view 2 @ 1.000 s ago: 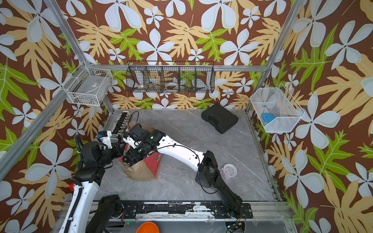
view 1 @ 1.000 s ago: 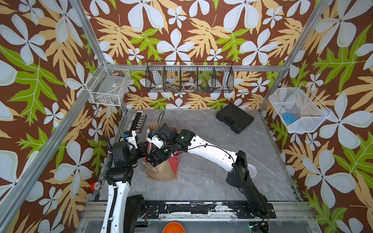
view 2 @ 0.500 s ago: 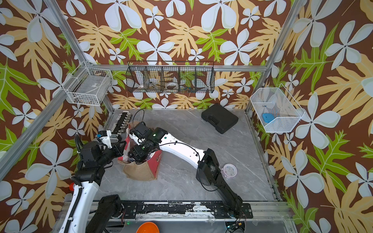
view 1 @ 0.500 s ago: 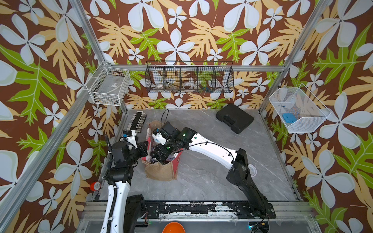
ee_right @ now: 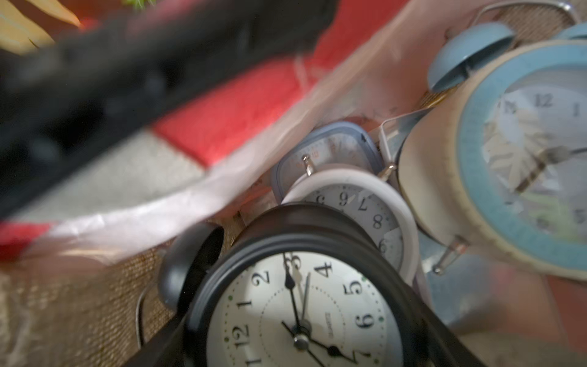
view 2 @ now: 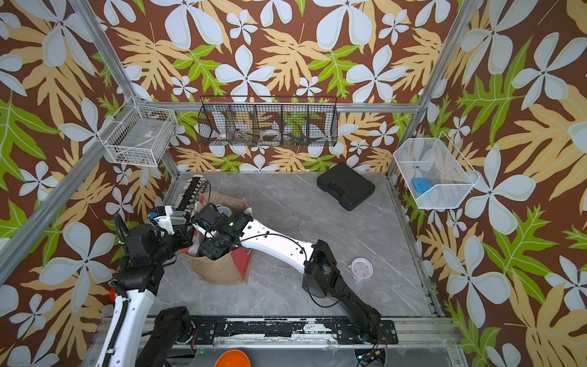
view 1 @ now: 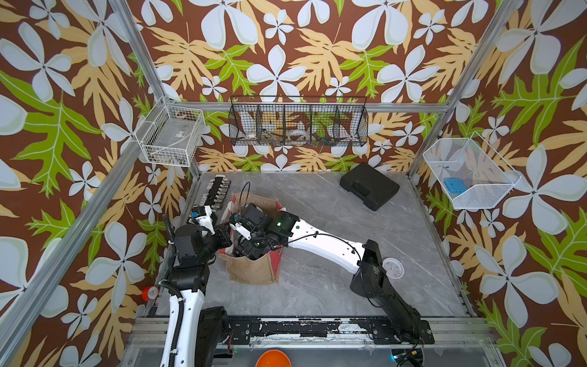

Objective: Put the alarm clock into the canvas bag
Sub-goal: Place the alarm at the canvas bag.

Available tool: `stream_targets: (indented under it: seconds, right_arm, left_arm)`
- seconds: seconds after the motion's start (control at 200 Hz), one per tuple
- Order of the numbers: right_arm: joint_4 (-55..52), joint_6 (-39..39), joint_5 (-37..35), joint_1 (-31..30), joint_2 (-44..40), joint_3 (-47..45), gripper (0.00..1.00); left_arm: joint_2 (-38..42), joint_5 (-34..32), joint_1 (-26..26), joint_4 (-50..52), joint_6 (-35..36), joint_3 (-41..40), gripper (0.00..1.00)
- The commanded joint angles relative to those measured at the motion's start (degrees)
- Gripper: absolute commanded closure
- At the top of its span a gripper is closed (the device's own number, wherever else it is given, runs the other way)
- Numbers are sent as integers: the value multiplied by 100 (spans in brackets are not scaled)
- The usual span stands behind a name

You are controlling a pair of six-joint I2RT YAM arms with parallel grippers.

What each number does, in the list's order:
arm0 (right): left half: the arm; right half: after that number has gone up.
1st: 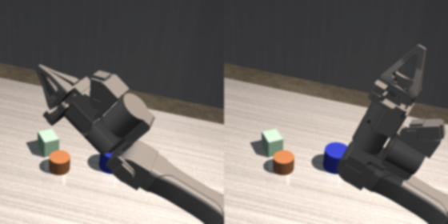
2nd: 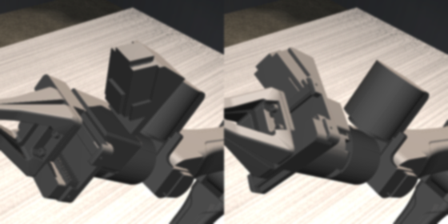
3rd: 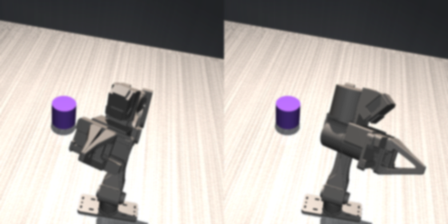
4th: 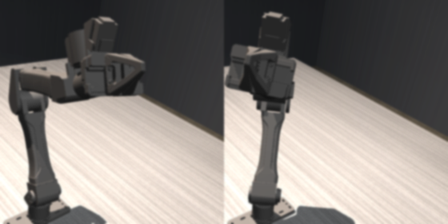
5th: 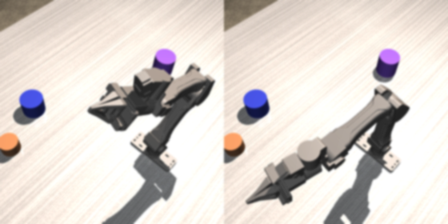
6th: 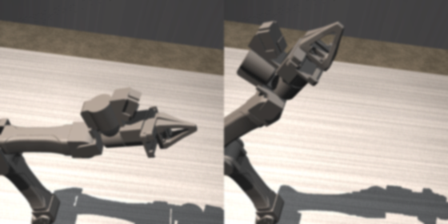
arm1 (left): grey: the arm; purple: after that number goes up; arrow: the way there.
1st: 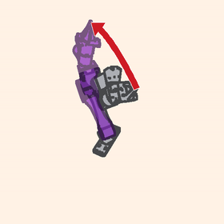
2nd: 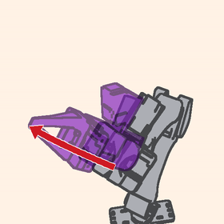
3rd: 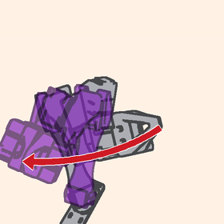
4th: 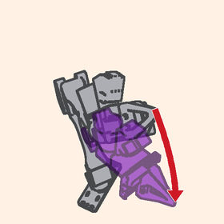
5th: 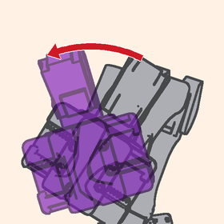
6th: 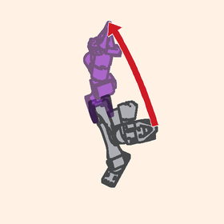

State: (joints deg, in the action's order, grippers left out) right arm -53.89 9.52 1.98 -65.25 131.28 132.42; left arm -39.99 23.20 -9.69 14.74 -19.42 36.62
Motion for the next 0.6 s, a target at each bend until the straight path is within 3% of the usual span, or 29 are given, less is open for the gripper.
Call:
stream_targets:
  seconds: [0.0, 0.235, 0.596]
  right_arm:
    - [-814, -454, -171, -157, -149, -233, 14]
    - [-597, -461, 191, -186, -233, -7, 0]
    - [-310, -179, 286, 43, -625, 73, 0]
  left_arm:
    - [-52, -33, -2, -116, -29, 38, 100]
    - [-80, 15, -2, -94, -20, 16, 100]
    - [-97, 82, 0, -86, 0, -1, 100]
